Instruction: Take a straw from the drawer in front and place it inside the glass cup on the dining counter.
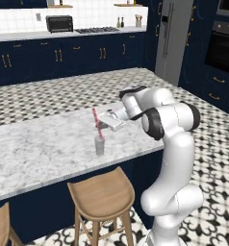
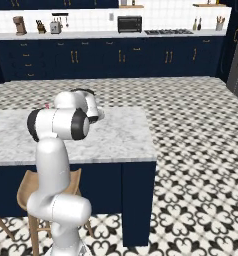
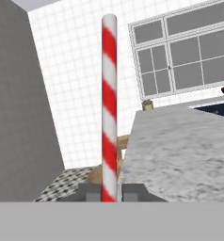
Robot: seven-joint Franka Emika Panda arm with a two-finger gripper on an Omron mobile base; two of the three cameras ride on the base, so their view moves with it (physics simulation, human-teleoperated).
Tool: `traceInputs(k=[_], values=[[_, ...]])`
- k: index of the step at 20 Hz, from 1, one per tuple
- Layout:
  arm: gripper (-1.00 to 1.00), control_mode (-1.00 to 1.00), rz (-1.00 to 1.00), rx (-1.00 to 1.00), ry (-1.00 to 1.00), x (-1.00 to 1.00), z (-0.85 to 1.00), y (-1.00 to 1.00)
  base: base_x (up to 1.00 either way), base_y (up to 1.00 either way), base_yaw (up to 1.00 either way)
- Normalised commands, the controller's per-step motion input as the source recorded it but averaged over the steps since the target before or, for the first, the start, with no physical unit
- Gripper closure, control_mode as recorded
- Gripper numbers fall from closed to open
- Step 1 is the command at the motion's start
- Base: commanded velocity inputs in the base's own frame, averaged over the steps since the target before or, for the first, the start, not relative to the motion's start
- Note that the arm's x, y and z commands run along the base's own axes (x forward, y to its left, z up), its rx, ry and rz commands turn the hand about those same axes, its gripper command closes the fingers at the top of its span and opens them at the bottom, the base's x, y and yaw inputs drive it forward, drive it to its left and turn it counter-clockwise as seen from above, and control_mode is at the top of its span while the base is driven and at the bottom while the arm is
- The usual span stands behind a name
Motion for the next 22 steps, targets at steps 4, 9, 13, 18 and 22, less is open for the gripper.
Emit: traceInputs(k=[4, 9, 13, 18, 22], values=[[1.00, -1.00, -0.08, -0.02, 0.00, 0.42, -0.21, 0.08, 0.00, 0.00, 0.00], [1.00, -1.00, -0.05, 0.00, 0.00, 0.45, -0.16, 0.16, 0.00, 0.00, 0.00], [1.00, -1.00, -0.01, 0.00, 0.00, 0.30, -0.09, 0.04, 0.00, 0.00, 0.00], [1.00, -1.00, 0.00, 0.00, 0.00, -0.29, -0.01, -0.09, 0.00, 0.00, 0.00], [1.00, -1.00, 0.00, -0.01, 0.00, -0.54, -0.12, -0.18, 0.00, 0.00, 0.00]])
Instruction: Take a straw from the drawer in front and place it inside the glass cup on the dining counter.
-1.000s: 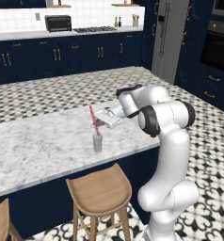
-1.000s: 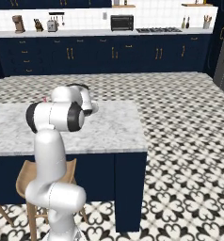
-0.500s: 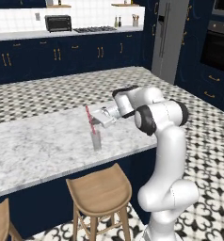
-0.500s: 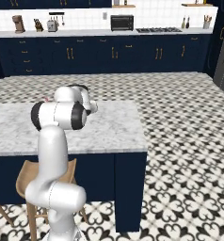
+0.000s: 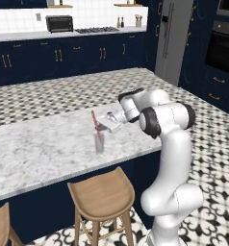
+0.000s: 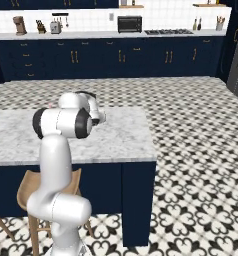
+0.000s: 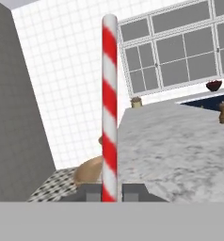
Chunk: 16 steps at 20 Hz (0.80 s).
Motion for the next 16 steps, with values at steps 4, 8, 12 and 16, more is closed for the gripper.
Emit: traceInputs(k=[4, 8, 12, 16], values=[[1.00, -1.00, 0.00, -0.01, 0.00, -0.70, -0.16, -0.16, 0.00, 0.00, 0.00], [1.00, -1.00, 0.00, 0.00, 0.00, -0.29, -0.08, -0.02, 0.00, 0.00, 0.00], [1.00, -1.00, 0.00, 0.00, -0.03, 0.00, -0.08, 0.00, 0.00, 0.00, 0.00], [1.00, -1.00, 0.00, 0.00, -0.13, 0.22, -0.07, 0.00, 0.00, 0.00, 0.00]])
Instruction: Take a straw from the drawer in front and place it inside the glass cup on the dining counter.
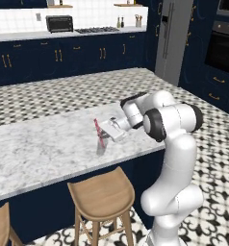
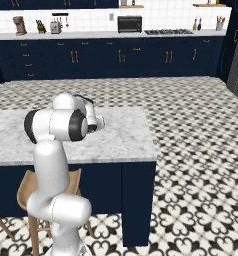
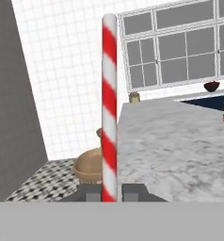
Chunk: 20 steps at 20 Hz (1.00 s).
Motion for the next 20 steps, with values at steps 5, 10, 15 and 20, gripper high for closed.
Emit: traceInputs(k=[5, 10, 15, 20], values=[[1.00, -1.00, 0.00, 0.00, -0.19, 0.42, -0.05, 0.00, 0.00, 0.00, 0.00], [1.00, -1.00, 0.00, 0.00, -0.07, 0.01, -0.19, 0.00, 0.00, 0.00, 0.00], [1.00, -1.00, 0.01, 0.00, -0.03, 0.00, -0.10, 0.04, 0.00, 0.00, 0.00], [-1.00, -1.00, 0.00, 0.00, 0.00, 0.00, -0.08, 0.27, 0.00, 0.00, 0.00]])
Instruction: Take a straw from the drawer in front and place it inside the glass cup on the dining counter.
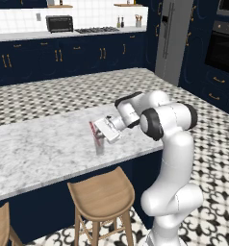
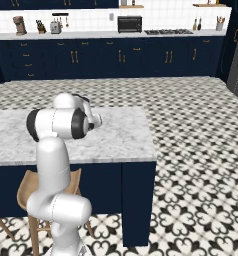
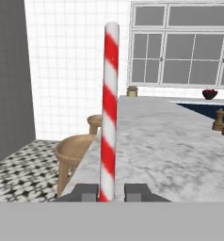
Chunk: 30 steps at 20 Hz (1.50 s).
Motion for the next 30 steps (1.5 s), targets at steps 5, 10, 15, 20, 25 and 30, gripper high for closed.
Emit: traceInputs(k=[5, 10, 15, 20, 25, 30], values=[[-1.00, -1.00, 0.00, 0.00, -0.03, 0.00, -0.01, 0.05, 0.00, 0.00, 0.00], [-1.00, -1.00, 0.00, 0.00, -0.07, -0.01, 0.05, -0.01, 0.00, 0.00, 0.00], [-1.00, -1.00, 0.00, 0.00, -0.09, -0.15, 0.55, -0.07, 0.00, 0.00, 0.00], [-1.00, -1.00, 0.00, 0.02, -0.13, -0.27, 0.94, -0.07, 0.00, 0.00, 0.00], [-1.00, -1.00, 0.00, -0.08, -0.46, -0.93, 0.95, -0.05, 0.00, 0.00, 0.00], [-1.00, -1.00, 0.00, -0.30, -0.72, -1.00, 0.55, -0.12, 0.00, 0.00, 0.00]])
